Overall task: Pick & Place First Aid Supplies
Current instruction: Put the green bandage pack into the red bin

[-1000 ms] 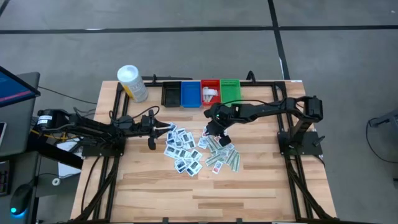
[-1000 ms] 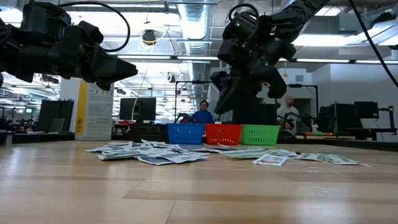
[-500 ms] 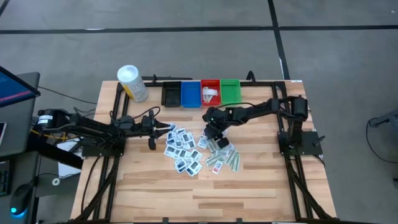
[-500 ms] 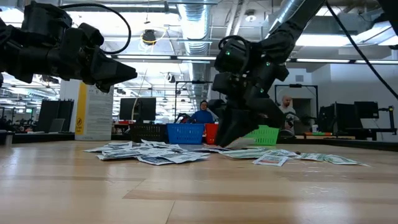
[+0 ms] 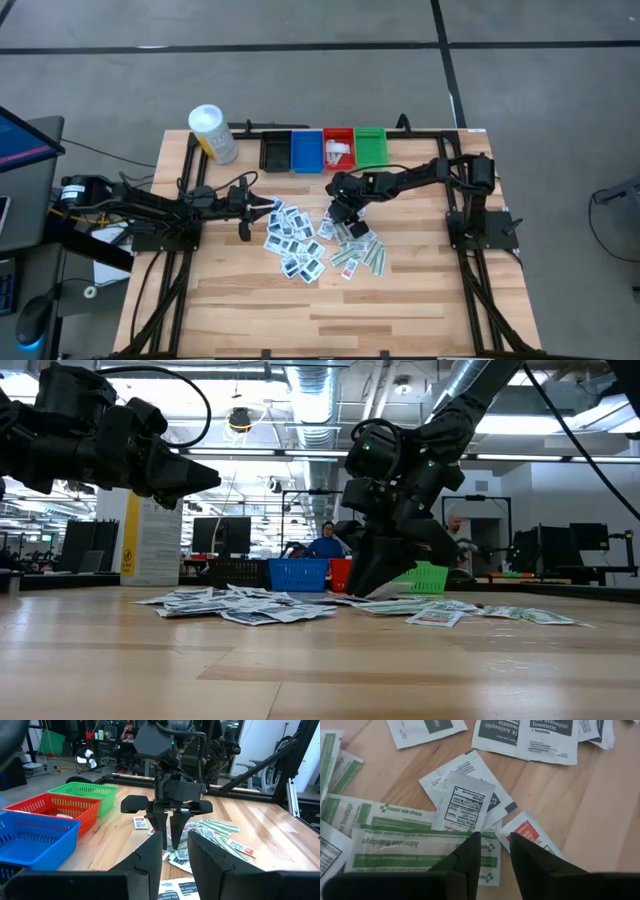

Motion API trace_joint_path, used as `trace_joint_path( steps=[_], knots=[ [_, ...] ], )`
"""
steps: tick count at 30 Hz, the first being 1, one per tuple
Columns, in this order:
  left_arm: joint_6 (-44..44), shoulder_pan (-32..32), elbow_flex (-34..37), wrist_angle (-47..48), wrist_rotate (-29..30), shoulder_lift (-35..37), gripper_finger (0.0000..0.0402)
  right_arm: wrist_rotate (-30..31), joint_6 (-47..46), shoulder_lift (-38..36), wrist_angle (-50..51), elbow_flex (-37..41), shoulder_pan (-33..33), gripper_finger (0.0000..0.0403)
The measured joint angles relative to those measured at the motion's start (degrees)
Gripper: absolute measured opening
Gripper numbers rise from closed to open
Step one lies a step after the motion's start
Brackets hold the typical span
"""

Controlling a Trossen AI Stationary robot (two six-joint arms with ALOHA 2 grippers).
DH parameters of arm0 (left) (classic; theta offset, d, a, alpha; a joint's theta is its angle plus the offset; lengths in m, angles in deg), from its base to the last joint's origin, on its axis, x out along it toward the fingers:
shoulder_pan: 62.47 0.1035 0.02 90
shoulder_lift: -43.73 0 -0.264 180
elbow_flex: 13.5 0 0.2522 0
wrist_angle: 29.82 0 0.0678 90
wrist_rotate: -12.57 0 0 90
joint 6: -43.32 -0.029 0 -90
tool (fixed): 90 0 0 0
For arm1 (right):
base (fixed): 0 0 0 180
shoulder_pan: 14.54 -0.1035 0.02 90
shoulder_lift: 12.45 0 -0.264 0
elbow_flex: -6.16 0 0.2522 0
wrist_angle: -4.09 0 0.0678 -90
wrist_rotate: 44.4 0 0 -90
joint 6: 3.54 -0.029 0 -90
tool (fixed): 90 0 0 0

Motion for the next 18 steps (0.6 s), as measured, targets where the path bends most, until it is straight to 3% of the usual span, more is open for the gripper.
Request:
trace_joint_path(
  steps=[18],
  knots=[
    [0.0,0.02,-0.02,0.0,0.0,-0.01,0.0093,1.33,-0.49,-0.21,0.5,0.02,-0.11,0.0097]
  ],
)
